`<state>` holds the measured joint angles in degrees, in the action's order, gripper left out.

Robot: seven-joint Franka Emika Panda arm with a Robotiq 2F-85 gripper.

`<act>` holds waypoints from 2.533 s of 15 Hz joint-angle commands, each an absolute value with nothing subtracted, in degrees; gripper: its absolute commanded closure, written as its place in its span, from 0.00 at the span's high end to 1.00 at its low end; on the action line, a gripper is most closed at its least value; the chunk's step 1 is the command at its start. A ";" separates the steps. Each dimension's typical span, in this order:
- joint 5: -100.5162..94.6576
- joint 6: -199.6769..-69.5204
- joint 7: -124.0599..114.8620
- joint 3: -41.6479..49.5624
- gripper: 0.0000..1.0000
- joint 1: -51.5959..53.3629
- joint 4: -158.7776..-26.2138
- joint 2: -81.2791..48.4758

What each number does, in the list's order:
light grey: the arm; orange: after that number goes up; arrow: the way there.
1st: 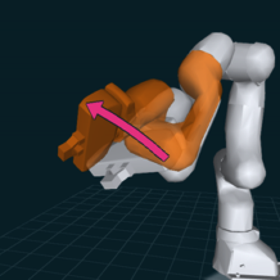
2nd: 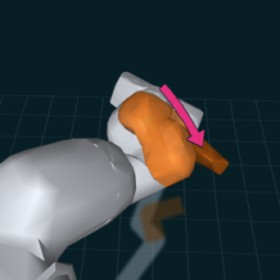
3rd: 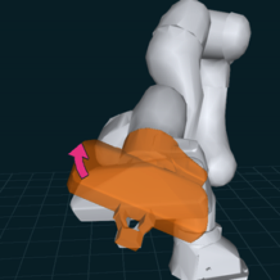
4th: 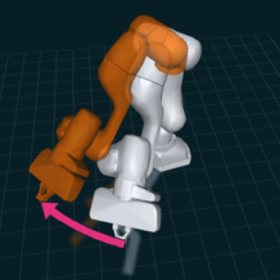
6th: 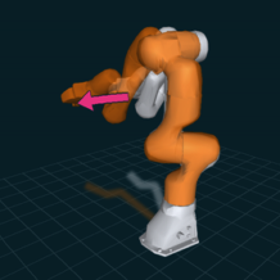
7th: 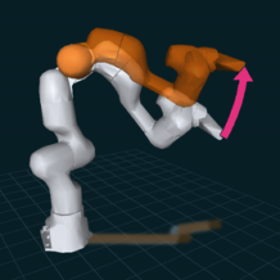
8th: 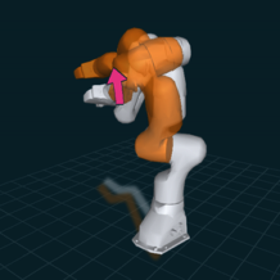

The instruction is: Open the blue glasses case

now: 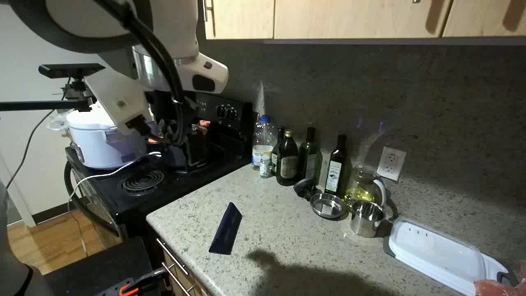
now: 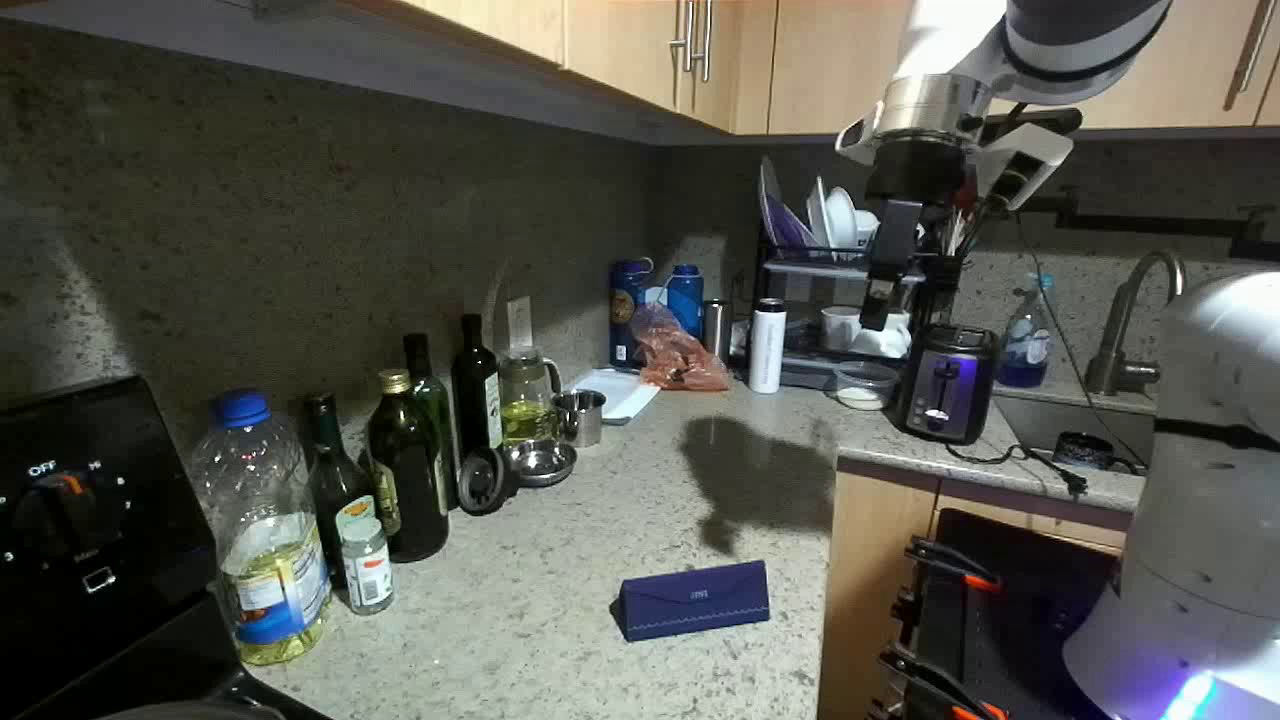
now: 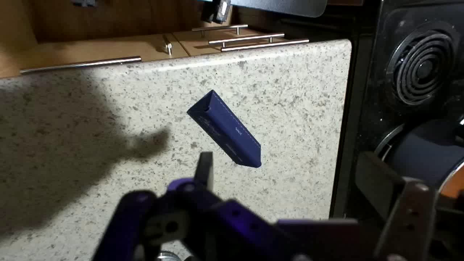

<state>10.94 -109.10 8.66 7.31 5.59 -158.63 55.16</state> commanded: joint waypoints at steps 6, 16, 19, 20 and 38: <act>11.94 -110.69 10.53 4.98 1.00 7.57 -155.82 49.07; 11.14 -119.33 25.27 4.93 1.00 14.28 -148.11 30.62; 10.96 -121.21 32.39 5.02 1.00 15.44 -144.92 23.75; 11.13 -121.65 34.45 4.94 1.00 15.60 -143.89 21.77; 11.31 -133.83 44.06 -0.15 1.00 12.32 -140.41 8.75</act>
